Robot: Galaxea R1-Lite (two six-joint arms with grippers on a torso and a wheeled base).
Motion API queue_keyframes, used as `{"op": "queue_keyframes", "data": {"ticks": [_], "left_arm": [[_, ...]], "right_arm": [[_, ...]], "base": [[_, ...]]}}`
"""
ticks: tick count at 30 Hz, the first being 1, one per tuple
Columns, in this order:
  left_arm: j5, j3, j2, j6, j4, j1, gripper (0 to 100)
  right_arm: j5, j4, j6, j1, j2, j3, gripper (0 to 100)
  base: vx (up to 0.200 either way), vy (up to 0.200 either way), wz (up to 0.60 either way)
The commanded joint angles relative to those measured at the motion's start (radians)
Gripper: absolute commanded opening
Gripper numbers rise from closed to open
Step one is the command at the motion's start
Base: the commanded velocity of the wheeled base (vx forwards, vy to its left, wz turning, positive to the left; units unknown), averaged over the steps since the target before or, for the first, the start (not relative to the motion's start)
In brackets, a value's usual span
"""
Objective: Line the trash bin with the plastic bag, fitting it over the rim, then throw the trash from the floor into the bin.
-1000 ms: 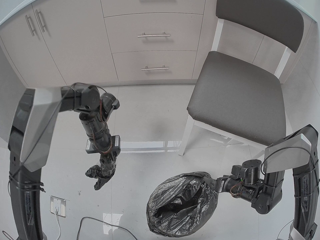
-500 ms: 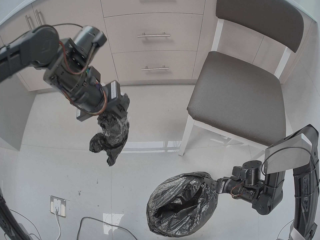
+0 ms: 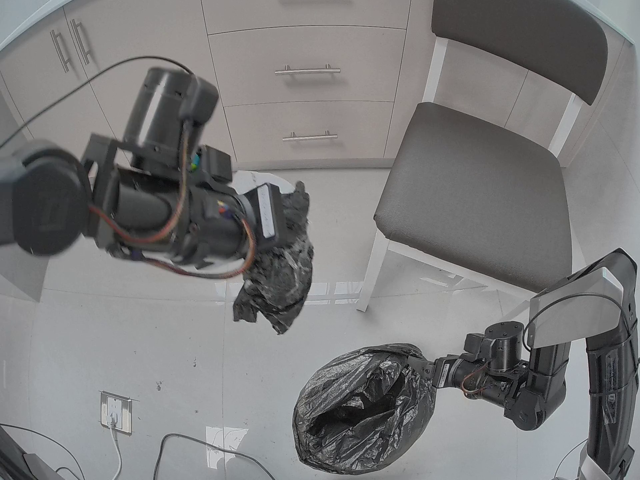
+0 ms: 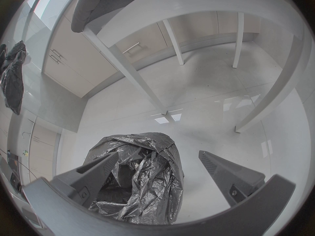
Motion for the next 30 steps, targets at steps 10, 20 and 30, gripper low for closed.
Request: {"op": "queue_keyframes", "data": {"ticks": [10, 20, 30], "left_arm": [[0.1, 0.274, 0.295, 0.128, -0.424, -0.329, 0], [0.099, 0.242, 0.381, 0.117, -0.432, -0.337, 0], [0.103, 0.234, 0.436, 0.071, -0.475, -0.332, 0]], "right_arm": [[-0.001, -0.018, 0.005, 0.001, 0.009, -0.001, 100], [0.002, -0.018, 0.045, -0.037, -0.06, -0.012, 100], [0.006, -0.018, 0.036, -0.034, -0.203, 0.028, 100]], "base": [[0.0, 0.0, 0.0], [0.0, 0.0, 0.0], [0.0, 0.0, 0.0]]}}
